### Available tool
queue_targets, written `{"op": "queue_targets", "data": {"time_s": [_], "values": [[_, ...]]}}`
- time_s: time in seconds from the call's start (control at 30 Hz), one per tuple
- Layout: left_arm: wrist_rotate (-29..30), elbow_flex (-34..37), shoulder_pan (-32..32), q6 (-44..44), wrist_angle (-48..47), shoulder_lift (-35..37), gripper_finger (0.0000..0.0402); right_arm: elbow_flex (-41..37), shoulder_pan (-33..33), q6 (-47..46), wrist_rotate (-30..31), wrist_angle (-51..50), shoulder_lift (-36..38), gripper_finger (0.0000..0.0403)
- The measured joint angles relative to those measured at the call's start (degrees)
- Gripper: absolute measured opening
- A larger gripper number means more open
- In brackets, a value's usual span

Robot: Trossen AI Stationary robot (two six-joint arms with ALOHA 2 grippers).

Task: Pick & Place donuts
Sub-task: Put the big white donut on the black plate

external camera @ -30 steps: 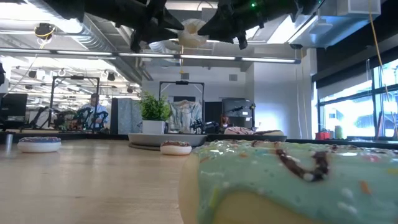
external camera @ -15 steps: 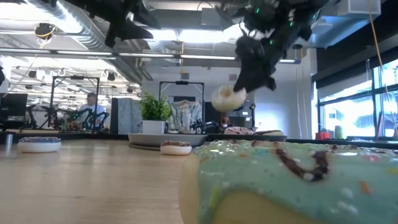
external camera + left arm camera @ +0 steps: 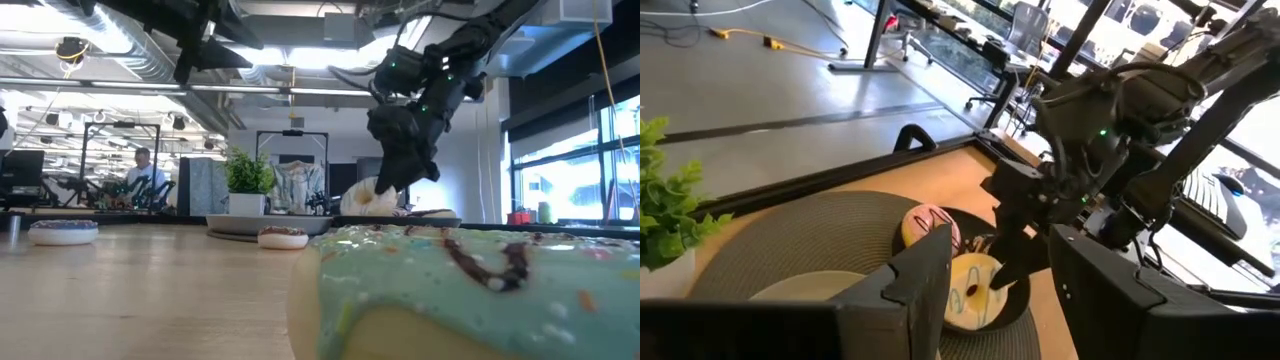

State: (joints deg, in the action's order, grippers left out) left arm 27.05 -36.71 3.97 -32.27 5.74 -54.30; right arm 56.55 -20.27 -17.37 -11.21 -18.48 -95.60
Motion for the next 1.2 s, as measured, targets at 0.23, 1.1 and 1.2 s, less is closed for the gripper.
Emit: {"op": "queue_targets", "data": {"time_s": [0.23,1.1,1.2], "values": [[0.22,0.00,0.00,0.00,0.02,0.00,0.0166,0.00,0.02,1.32,2.41,-0.11,-0.47,0.0100],[-1.57,0.00,0.00,-1.26,-0.49,0.00,0.0166,1.89,-1.36,4.47,6.92,-6.53,-0.32,0.0274],[-1.55,0.00,0.02,-1.51,-1.43,0.00,0.0166,5.17,-1.38,4.61,11.74,-12.85,-0.30,0.0282]]}}
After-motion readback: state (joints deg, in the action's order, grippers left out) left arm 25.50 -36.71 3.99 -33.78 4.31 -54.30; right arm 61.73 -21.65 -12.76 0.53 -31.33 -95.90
